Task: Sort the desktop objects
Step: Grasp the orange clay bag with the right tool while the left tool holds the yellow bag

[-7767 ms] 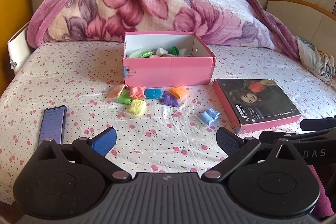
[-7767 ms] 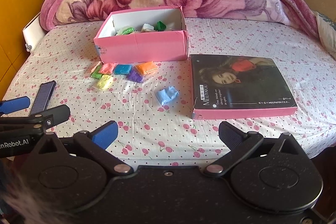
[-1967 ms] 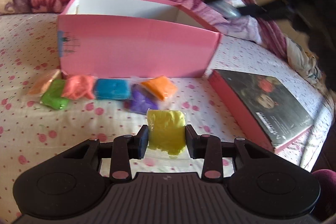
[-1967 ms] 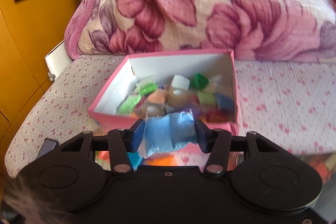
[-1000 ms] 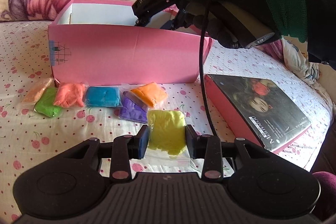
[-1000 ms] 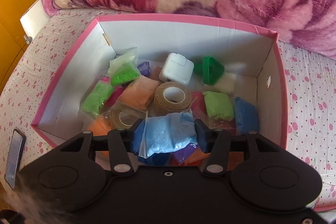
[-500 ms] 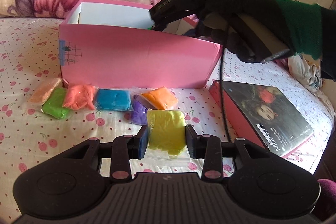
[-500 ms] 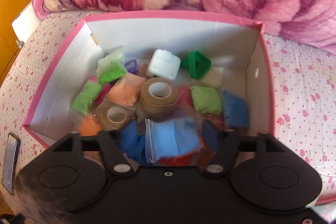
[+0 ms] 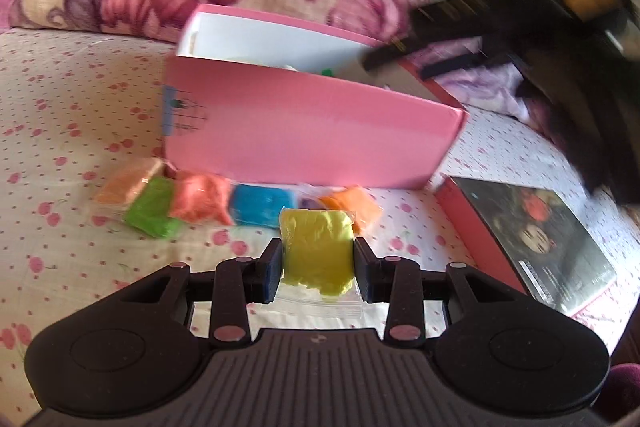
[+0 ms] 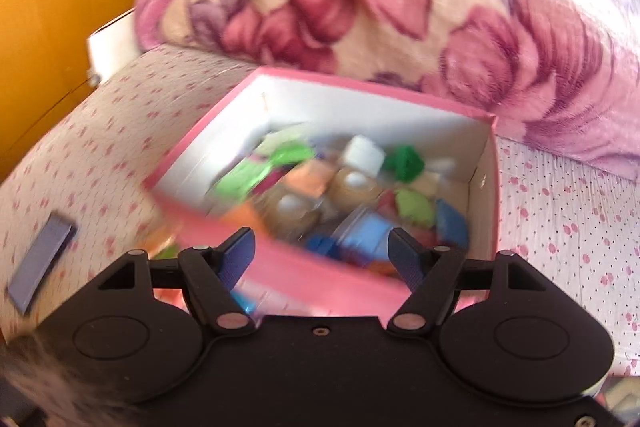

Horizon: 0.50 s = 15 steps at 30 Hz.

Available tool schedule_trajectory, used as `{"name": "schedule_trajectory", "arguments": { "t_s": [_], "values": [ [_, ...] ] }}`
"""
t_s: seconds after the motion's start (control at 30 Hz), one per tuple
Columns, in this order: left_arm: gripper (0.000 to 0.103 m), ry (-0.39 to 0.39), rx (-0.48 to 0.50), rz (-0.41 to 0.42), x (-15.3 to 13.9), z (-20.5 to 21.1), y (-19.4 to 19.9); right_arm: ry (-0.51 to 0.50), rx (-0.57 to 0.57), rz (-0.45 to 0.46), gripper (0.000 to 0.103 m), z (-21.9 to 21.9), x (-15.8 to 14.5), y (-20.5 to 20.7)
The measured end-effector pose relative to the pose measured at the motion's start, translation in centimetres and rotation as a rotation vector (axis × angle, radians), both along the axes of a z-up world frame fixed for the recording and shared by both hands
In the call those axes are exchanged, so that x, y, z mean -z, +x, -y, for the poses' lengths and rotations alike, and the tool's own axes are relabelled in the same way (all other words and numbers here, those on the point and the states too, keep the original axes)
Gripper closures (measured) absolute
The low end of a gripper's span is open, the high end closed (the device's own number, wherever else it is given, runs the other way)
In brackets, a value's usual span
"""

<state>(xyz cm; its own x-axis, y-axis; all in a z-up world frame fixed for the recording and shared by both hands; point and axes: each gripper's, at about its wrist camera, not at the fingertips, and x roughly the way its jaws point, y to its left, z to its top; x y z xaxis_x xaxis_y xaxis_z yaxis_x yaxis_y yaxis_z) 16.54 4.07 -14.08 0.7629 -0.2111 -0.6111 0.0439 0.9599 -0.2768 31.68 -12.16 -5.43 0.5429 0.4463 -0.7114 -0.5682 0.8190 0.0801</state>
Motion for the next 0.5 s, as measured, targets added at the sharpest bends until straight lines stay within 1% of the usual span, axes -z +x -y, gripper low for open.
{"name": "schedule_trajectory", "arguments": {
  "t_s": [0.07, 0.2, 0.37, 0.5],
  "values": [
    [0.068, -0.001, -0.021, -0.003, 0.0, -0.5, 0.0, -0.020, -0.019, 0.008, 0.030, -0.1, 0.9, -1.7],
    [0.068, -0.026, -0.048, -0.019, 0.2, -1.4, 0.3, -0.058, -0.025, -0.039, 0.030, -0.3, 4.0, -3.0],
    [0.068, -0.022, -0.067, -0.022, 0.4, -2.0, 0.3, -0.053, 0.000, -0.112, 0.030, -0.3, 7.6, -2.6],
    [0.068, -0.021, -0.075, -0.028, 0.5, -2.3, 0.4, -0.046, -0.004, -0.146, 0.030, -0.7, 9.1, -2.0]
  ]
}}
